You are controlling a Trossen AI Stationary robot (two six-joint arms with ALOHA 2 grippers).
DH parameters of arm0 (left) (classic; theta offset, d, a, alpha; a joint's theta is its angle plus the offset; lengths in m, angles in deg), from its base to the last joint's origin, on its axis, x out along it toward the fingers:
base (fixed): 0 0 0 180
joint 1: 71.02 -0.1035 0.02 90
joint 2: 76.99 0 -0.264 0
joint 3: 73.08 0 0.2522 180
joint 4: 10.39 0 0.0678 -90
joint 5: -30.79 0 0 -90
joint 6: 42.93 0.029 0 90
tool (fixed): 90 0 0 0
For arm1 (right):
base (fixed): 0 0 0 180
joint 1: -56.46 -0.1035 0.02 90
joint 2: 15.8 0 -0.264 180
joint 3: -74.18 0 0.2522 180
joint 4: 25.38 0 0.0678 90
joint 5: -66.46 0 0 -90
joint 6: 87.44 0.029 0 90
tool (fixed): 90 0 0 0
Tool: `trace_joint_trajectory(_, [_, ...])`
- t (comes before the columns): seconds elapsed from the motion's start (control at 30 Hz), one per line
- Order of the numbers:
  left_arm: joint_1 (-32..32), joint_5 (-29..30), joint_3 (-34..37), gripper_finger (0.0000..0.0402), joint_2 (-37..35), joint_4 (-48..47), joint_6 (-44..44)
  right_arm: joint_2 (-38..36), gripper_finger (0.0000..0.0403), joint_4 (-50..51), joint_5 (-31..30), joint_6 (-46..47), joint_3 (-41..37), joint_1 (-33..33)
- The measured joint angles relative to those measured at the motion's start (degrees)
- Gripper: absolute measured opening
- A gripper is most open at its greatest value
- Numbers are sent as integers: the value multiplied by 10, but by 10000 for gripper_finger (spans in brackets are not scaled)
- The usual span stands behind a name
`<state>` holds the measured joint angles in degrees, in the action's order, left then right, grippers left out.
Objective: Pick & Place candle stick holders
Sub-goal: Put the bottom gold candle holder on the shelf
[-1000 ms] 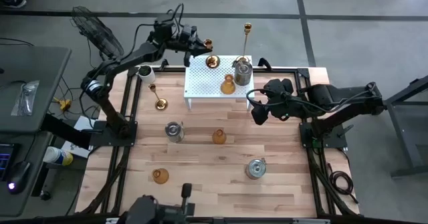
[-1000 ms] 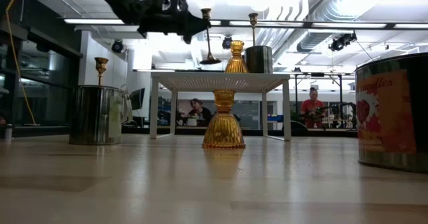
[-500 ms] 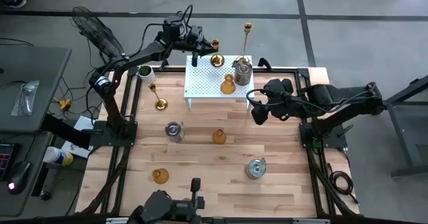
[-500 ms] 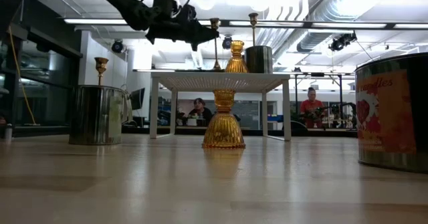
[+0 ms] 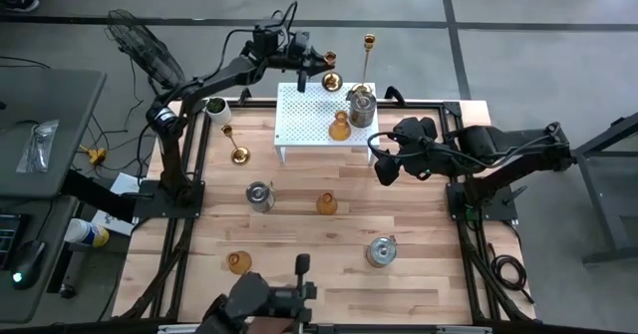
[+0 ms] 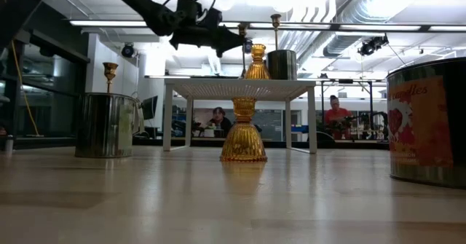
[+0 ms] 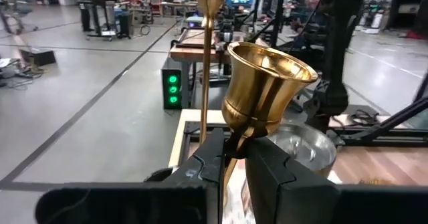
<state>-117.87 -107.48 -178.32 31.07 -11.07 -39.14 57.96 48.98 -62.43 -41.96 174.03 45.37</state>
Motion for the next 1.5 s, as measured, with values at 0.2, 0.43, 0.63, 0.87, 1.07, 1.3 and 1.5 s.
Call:
trace_joint_trajectory(0.2, [0, -9, -44, 30, 37, -43, 16, 0, 281, 0, 0, 0, 0, 0])
trace_joint_trajectory(0.43, [-8, -26, -46, 30, 56, -39, 9, 0, 281, 0, 0, 0, 0, 0])
trace_joint_trajectory(0.63, [-8, -24, -46, 30, 55, -27, -6, 0, 281, 0, -3, 0, 0, 0])
trace_joint_trajectory(0.87, [2, 13, -46, 30, 55, -30, -28, 0, 281, 0, -30, -2, 0, 0])
trace_joint_trajectory(1.07, [23, 40, -46, 30, 55, -35, -38, 0, 281, 0, -30, -2, 1, 6])
trace_joint_trajectory(1.3, [36, 86, -46, 30, 55, -44, -26, 0, 281, 1, -27, -2, 1, 12])
trace_joint_trajectory(1.5, [33, 124, -46, 36, 55, -61, -27, 0, 281, 0, -27, -2, 1, 11])
